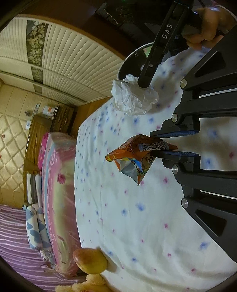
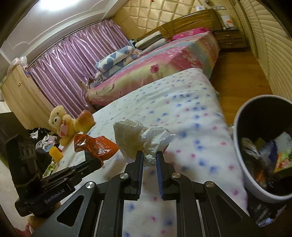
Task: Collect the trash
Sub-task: 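Carry the orange bag and white tissue in both tools over the bin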
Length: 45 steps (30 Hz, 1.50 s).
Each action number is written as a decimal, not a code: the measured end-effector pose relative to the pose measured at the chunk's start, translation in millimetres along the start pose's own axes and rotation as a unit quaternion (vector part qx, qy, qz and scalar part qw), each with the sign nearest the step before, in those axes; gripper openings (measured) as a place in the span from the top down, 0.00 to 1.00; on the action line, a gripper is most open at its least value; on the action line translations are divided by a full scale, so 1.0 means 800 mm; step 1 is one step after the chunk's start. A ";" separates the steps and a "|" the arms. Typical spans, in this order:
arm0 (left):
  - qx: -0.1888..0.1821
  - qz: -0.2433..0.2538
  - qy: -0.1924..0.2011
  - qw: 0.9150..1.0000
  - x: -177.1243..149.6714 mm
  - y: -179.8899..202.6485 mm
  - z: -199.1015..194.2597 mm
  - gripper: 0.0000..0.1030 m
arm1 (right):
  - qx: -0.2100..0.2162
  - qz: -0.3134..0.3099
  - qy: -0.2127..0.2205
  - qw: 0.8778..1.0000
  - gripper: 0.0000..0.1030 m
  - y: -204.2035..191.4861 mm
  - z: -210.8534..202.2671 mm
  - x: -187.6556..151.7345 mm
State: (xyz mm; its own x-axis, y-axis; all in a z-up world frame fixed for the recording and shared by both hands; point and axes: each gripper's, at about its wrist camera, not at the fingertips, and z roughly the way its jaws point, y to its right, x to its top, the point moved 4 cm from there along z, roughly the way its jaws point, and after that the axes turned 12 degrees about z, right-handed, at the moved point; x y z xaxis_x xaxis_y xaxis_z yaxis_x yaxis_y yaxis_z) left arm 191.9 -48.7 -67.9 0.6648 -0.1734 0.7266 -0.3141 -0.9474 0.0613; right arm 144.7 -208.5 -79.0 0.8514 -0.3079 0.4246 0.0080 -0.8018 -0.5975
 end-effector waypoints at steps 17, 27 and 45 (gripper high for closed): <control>-0.032 0.037 -0.005 0.999 0.011 0.064 0.015 0.89 | -0.032 0.021 0.042 0.998 0.86 0.049 -0.057 0.002; -0.044 0.054 -0.004 0.998 0.023 0.091 0.027 0.88 | -0.044 0.034 0.057 0.997 0.86 0.069 -0.075 0.008; -0.068 0.089 -0.003 0.994 0.050 0.144 0.052 0.88 | -0.065 0.058 0.088 0.992 0.86 0.110 -0.119 0.022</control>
State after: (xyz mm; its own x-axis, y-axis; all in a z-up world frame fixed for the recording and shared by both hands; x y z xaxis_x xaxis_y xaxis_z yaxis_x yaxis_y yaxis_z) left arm 210.0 -175.7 -60.3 0.5950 -0.3362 0.7300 -0.5149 -0.8569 0.0250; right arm 110.1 -333.2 -59.3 0.7376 -0.4780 0.4770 -0.1623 -0.8112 -0.5618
